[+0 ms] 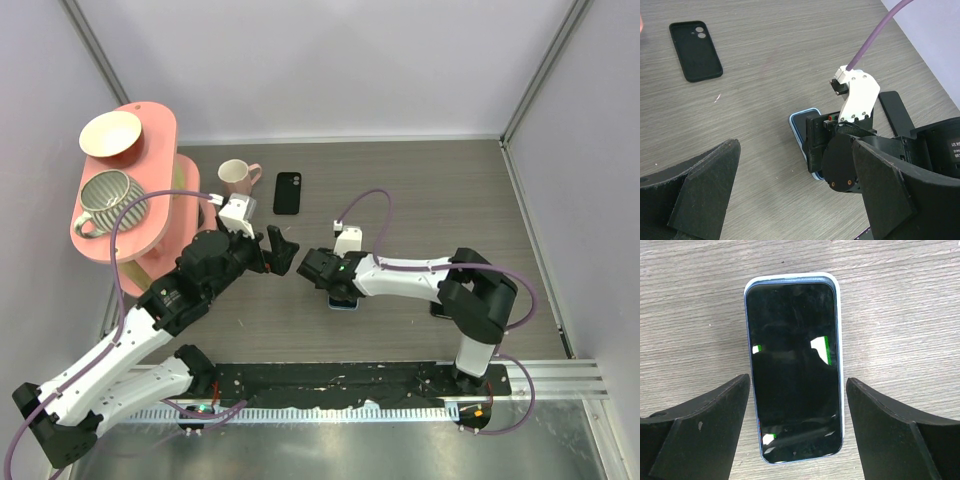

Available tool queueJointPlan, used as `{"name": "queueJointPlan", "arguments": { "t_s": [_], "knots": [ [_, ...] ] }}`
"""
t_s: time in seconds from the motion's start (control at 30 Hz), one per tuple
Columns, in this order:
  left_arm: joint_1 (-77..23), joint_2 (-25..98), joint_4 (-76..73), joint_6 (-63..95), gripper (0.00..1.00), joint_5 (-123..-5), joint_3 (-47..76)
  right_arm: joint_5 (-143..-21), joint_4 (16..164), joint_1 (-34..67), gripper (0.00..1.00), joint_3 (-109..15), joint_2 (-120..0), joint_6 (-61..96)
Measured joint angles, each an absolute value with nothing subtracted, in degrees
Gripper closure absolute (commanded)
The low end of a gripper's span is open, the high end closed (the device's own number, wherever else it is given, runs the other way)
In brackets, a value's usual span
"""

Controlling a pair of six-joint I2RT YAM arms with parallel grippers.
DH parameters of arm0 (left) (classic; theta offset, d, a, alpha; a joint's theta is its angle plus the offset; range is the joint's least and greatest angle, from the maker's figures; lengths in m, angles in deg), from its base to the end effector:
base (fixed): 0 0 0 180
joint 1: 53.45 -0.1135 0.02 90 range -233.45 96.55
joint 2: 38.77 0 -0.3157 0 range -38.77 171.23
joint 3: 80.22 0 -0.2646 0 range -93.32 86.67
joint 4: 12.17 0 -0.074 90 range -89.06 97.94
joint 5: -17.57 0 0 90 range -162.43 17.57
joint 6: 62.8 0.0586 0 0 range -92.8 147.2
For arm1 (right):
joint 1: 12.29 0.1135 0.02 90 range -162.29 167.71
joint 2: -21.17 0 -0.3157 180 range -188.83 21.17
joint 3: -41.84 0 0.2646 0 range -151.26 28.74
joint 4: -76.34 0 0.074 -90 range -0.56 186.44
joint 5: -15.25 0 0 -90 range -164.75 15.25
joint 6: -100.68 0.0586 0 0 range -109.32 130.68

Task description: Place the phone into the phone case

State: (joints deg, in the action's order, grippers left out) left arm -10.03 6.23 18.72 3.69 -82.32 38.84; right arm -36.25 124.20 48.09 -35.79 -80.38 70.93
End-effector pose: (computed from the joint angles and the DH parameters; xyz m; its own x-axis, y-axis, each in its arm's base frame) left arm 0.1365 -0.1154 0.3754 -0.3939 -0.1683 -0.9036 0.4356 0.8315 -0.3448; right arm 0.2109 0.2972 0.2017 -0.7401 0.0730 -0.6685 0.1177 0.9928 -0.0220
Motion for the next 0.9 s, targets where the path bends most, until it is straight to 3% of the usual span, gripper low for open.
{"name": "queueJointPlan", "arguments": {
  "t_s": [0.3,0.4,0.67,0.8,0.9],
  "knots": [
    [-10.03,6.31,18.72,4.0,0.0,-82.3,38.84,-35.81,125.06,48.09,0.18,-36.6,-80.54,70.15],
    [-9.95,6.95,18.76,4.43,0.05,-82.32,38.84,-35.88,124.79,48.09,0.2,-36.38,-79.16,68.03],
    [-6.95,13.53,21.21,2.95,0.16,-84.26,37.81,-40.16,117.84,45.84,0.42,-30.26,-67.45,59.83],
    [-6.67,18.16,25.41,-0.85,0.21,-84.11,35.65,-45.17,113.89,41.77,0.48,-24.41,-63.38,56.62],
    [-6.67,20.5,26.94,-3.15,0.3,-81.86,35.5,-51.81,109.93,36.44,0.52,-18.64,-60.28,53.86]
  ]
}}
